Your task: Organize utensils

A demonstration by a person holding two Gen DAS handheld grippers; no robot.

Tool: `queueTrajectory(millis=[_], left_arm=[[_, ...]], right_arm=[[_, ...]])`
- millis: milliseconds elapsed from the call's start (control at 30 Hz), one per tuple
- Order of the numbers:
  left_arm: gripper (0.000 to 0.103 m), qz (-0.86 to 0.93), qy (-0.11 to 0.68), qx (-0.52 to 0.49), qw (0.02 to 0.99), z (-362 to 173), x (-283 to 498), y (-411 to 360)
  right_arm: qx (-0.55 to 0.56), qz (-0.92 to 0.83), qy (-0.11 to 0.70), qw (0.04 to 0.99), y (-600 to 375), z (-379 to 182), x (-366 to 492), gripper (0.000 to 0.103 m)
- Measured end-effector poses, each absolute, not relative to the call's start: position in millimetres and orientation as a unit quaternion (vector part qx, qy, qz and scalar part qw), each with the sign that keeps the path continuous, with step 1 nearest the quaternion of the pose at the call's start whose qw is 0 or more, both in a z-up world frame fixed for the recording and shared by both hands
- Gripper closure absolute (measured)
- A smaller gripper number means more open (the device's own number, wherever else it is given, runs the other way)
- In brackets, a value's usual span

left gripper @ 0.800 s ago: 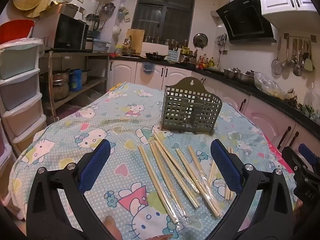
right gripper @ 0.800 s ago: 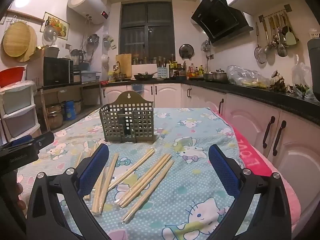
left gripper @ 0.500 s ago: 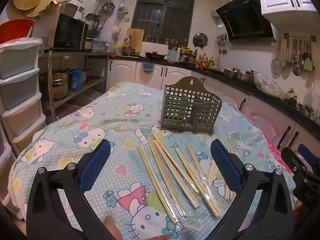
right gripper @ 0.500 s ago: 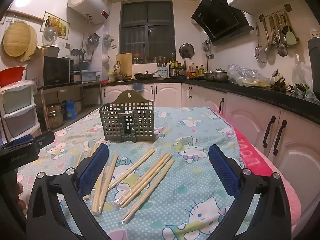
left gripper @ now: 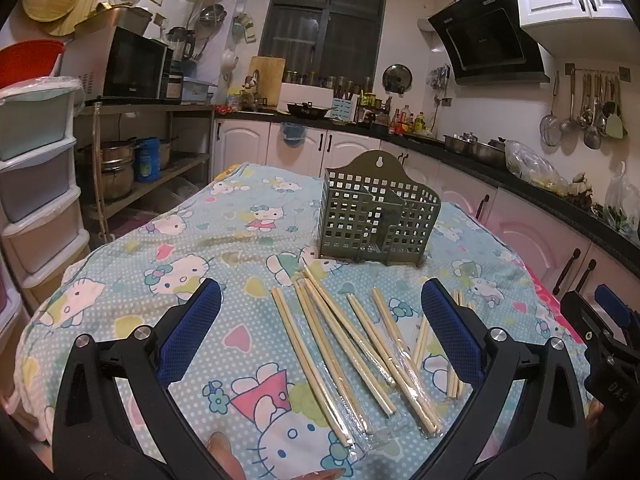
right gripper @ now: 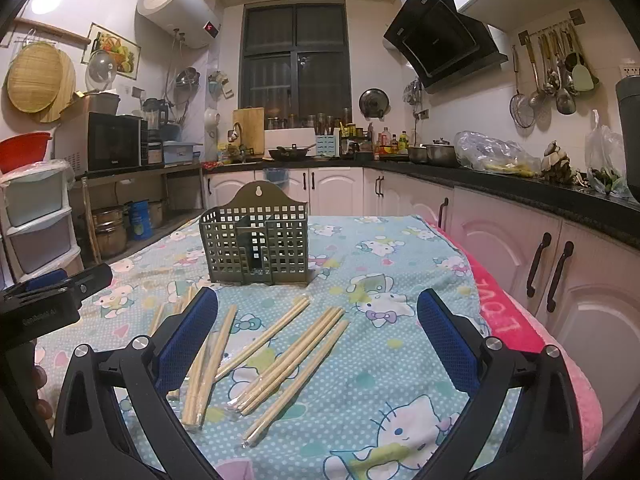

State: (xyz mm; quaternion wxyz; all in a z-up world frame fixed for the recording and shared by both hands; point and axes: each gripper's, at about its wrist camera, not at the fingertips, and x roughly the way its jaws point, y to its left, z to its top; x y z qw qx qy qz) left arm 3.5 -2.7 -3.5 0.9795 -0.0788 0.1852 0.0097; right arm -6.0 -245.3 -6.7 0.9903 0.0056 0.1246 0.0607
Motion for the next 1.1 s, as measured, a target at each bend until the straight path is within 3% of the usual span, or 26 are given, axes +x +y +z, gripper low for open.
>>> queueTrajectory(millis=[1100], left_arm=[[0.011, 0.009, 0.184, -0.078, 0.980, -0.1, 2.7, -1.7]], right_arm=[[0.006, 0.061, 0.123, 0.991, -245.7, -5.2, -6.5, 0.006]])
